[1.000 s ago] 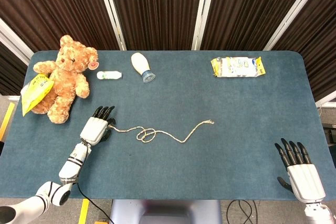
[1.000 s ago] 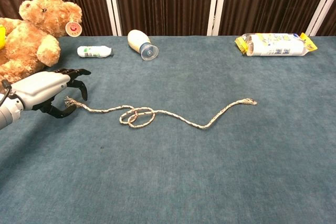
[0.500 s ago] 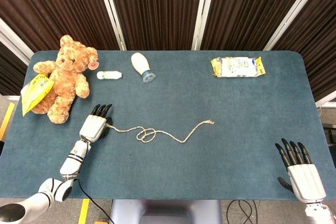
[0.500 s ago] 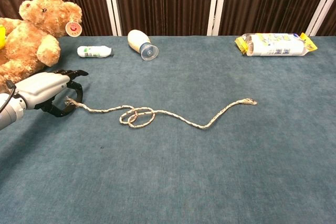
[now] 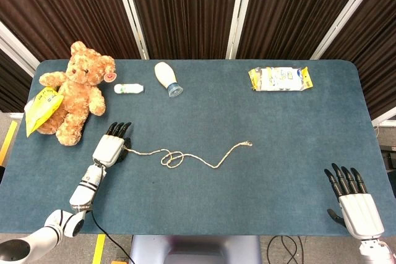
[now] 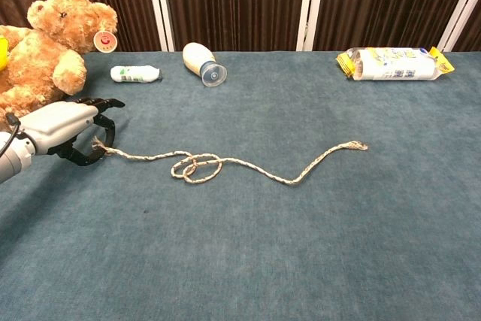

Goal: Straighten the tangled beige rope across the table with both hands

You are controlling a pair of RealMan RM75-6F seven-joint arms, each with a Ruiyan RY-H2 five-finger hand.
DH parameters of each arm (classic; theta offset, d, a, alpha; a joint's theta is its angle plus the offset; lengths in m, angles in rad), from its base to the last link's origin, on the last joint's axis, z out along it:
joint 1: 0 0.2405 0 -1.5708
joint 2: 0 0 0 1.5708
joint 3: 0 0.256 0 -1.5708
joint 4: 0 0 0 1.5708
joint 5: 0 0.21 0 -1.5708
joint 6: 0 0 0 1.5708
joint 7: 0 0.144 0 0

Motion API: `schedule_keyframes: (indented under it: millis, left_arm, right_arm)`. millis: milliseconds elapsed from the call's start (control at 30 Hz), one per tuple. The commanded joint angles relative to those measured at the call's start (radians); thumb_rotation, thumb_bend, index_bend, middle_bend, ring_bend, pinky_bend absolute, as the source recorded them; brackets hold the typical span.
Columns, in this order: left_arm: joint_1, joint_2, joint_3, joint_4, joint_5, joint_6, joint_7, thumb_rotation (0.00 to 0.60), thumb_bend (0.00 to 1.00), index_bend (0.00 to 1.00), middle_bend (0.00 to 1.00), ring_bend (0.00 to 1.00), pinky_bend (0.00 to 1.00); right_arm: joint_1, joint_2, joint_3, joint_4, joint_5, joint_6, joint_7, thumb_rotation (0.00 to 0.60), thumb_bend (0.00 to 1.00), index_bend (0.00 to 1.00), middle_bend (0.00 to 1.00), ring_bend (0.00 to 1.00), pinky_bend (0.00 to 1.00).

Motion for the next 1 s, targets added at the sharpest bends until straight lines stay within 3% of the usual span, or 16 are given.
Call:
schedule_keyframes:
  millis: [33, 333, 567, 800, 1000]
  left_arm:
    - [0.010, 0.019, 0.010, -0.023, 0.010, 0.028, -0.002, 0.600, 0.49, 0.59, 0.04, 0.00, 0.00]
    - [0.069, 0.124, 0.057, -0.170, 0.056, 0.135, 0.024, 0.600, 0.49, 0.60, 0.05, 0.00, 0.00]
    - [0.110, 0.203, 0.081, -0.290, 0.079, 0.202, 0.050, 0.600, 0.49, 0.60, 0.05, 0.00, 0.00]
    - [0.137, 0.264, 0.088, -0.364, 0.085, 0.240, 0.069, 0.600, 0.49, 0.60, 0.05, 0.00, 0.01]
    - [0.153, 0.293, 0.091, -0.383, 0.086, 0.254, 0.071, 0.600, 0.49, 0.61, 0.05, 0.00, 0.00]
  right_arm:
    - [0.001, -0.006, 0.000, 0.005, -0.004, 0.002, 0.001, 0.600, 0.23, 0.00, 0.00, 0.00, 0.00]
    - [0.077, -0.035, 0.030, -0.017, -0.027, -0.068, -0.044, 0.600, 0.23, 0.01, 0.00, 0.00, 0.00]
    - [0.235, -0.076, 0.113, -0.089, -0.016, -0.240, -0.177, 0.600, 0.23, 0.27, 0.00, 0.00, 0.00]
    - [0.393, -0.194, 0.211, -0.071, 0.113, -0.439, -0.296, 0.600, 0.28, 0.43, 0.00, 0.00, 0.00]
    - [0.477, -0.295, 0.265, -0.001, 0.243, -0.531, -0.393, 0.600, 0.31, 0.46, 0.00, 0.00, 0.00]
